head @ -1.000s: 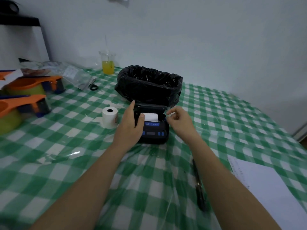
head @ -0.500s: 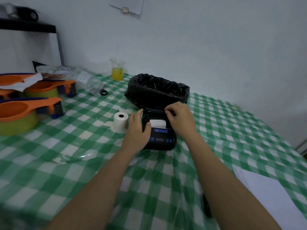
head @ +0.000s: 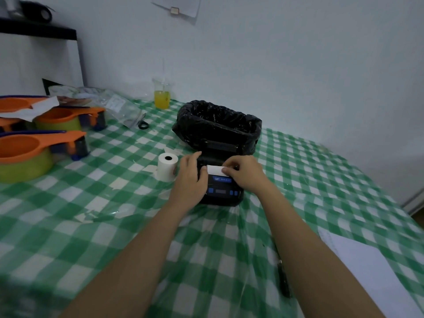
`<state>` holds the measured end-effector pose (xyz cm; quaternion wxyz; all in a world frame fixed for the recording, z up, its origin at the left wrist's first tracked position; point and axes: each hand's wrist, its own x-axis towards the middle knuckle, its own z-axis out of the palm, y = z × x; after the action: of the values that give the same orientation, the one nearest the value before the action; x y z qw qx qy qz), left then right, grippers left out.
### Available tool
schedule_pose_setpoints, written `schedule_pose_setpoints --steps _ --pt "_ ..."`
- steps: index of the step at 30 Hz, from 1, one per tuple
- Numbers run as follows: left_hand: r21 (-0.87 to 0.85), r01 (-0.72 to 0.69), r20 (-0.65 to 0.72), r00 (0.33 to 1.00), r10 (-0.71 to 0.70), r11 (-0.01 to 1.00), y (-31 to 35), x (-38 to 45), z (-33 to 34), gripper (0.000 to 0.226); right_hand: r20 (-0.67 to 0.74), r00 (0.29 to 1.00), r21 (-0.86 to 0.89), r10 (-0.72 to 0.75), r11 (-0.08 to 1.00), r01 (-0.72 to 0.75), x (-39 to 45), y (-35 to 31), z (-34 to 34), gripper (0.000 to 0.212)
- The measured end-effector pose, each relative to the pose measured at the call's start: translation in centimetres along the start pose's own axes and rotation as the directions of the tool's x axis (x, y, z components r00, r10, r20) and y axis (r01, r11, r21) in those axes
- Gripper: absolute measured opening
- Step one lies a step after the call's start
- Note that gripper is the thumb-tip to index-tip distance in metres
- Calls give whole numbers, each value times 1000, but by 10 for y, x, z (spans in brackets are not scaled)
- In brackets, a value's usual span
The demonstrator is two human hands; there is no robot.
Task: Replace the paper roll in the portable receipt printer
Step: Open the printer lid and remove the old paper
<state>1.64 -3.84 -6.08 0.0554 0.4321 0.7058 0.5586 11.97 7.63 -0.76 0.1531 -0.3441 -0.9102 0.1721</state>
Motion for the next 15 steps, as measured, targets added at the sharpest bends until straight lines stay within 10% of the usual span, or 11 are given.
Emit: schedule_pose_setpoints --steps 5,15 --pt "-73 -62 -109 993 53 995 9 3 -8 34 -278 960 336 -24 934 120 -10 -19 -31 8" --pt "25 -59 -123 990 61 998 43 54 -42 32 -625 778 269 -59 920 286 46 -53 -79 12"
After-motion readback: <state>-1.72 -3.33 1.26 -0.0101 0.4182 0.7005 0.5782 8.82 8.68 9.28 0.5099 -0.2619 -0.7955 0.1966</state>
